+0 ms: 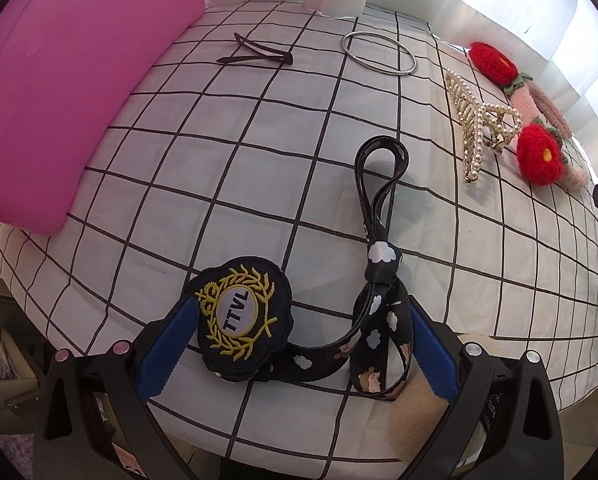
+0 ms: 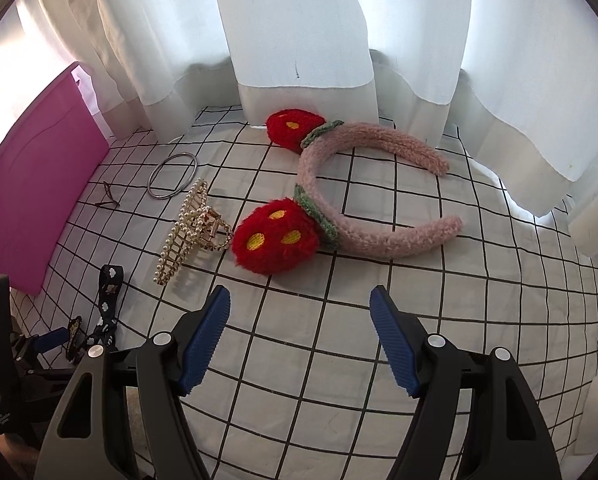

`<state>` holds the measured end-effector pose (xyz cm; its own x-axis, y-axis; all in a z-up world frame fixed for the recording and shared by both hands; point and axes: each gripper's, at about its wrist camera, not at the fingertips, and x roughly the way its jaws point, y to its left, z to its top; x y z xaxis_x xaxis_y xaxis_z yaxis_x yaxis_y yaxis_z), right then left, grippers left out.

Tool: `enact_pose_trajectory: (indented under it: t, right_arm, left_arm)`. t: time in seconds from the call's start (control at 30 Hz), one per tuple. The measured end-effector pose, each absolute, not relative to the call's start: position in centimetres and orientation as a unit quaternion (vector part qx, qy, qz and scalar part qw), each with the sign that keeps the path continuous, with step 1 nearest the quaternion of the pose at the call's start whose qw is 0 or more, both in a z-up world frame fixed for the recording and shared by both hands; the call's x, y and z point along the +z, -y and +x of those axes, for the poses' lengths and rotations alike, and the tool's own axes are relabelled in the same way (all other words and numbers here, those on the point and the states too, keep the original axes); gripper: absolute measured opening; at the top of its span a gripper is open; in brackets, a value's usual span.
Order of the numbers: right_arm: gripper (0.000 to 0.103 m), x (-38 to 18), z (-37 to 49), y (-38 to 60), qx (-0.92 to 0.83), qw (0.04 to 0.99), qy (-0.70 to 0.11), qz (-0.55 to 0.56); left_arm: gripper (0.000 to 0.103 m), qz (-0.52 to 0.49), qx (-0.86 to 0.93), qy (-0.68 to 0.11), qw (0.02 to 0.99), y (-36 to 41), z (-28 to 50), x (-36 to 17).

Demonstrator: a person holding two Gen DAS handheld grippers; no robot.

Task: Organize jewelry
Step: 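Grasp the black lanyard with the left tool while the right tool grasps the red-flower headband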

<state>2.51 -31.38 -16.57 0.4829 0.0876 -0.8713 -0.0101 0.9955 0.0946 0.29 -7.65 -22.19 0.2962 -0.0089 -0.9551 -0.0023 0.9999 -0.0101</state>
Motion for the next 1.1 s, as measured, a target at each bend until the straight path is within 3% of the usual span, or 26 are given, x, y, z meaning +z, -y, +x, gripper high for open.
enact_pose_trajectory:
  t: [0.37,0.67,0.83,0.97,1.1]
  right_arm:
    - [0.069,-19.2,8.7,30.6,0.108,0.831,-0.539,-0.081]
    - [0.071,-21.0,10.5,30.3,0.181,0.795,-0.578,-0.048]
    - [0.075,-22.0,10.8,30.3,0.183,0.791,-0.582,-0.046]
    - [0.084,-22.9,10.6,30.5,0.186,0.793,-0.58,-0.027]
    - [0.087,-23.7,9.5,28.0,0.169,0.8,-0.562,-0.123]
  left_arm:
    - [0.098,-0.008,0.015,-0.591,0.806,8.4,0.6,-22.3]
    - [0.098,-0.015,0.022,-0.59,0.807,7.7,0.6,-22.3]
    - [0.098,-0.016,0.024,-0.589,0.808,7.8,0.7,-22.3]
    - [0.098,-0.019,0.027,-0.588,0.808,7.8,0.6,-22.3]
    - [0.098,-0.023,0.032,-0.585,0.81,7.8,0.6,-22.2]
